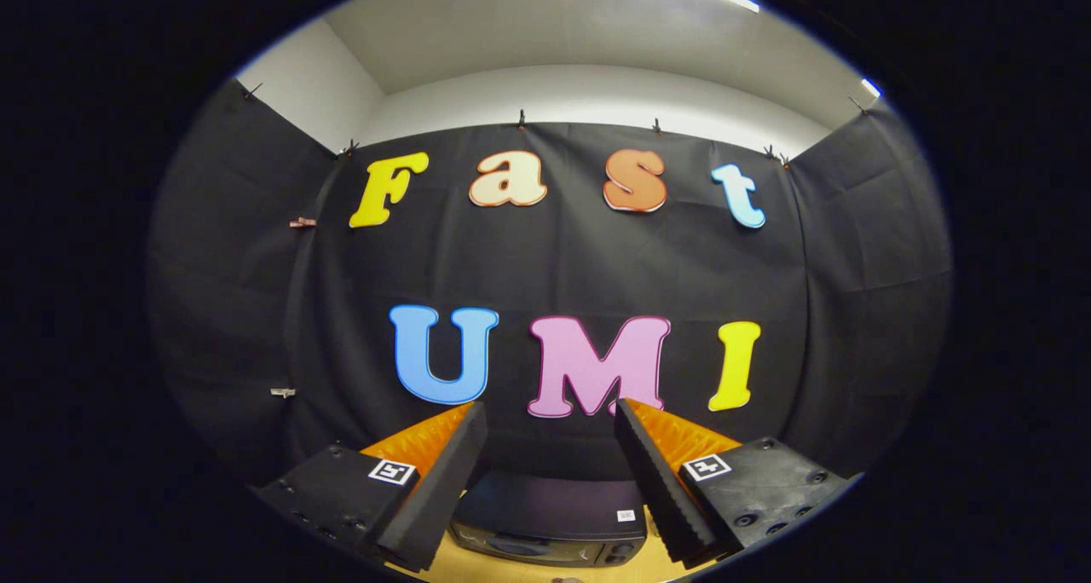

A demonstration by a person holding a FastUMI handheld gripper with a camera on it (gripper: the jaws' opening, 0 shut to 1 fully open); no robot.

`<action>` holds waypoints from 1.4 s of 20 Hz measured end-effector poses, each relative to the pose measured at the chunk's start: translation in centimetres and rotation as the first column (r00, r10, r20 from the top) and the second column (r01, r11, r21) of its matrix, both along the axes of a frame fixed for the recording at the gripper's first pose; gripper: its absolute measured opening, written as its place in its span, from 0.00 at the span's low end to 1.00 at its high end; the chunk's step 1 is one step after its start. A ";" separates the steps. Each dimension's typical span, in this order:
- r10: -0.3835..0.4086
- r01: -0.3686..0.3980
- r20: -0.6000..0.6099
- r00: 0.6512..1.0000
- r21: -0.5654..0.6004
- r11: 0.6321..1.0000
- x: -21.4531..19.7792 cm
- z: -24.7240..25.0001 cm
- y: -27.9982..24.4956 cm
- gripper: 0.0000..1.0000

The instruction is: Open the toaster oven, put the food inside, and close the toaster oven door.

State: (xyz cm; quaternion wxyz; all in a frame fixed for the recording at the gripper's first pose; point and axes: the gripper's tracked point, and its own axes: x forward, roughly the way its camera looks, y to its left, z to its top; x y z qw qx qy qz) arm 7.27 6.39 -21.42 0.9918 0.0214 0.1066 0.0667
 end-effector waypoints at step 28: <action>-0.145 0.084 -0.532 0.834 -0.138 0.987 -2.6 -33.4 3.3 0.99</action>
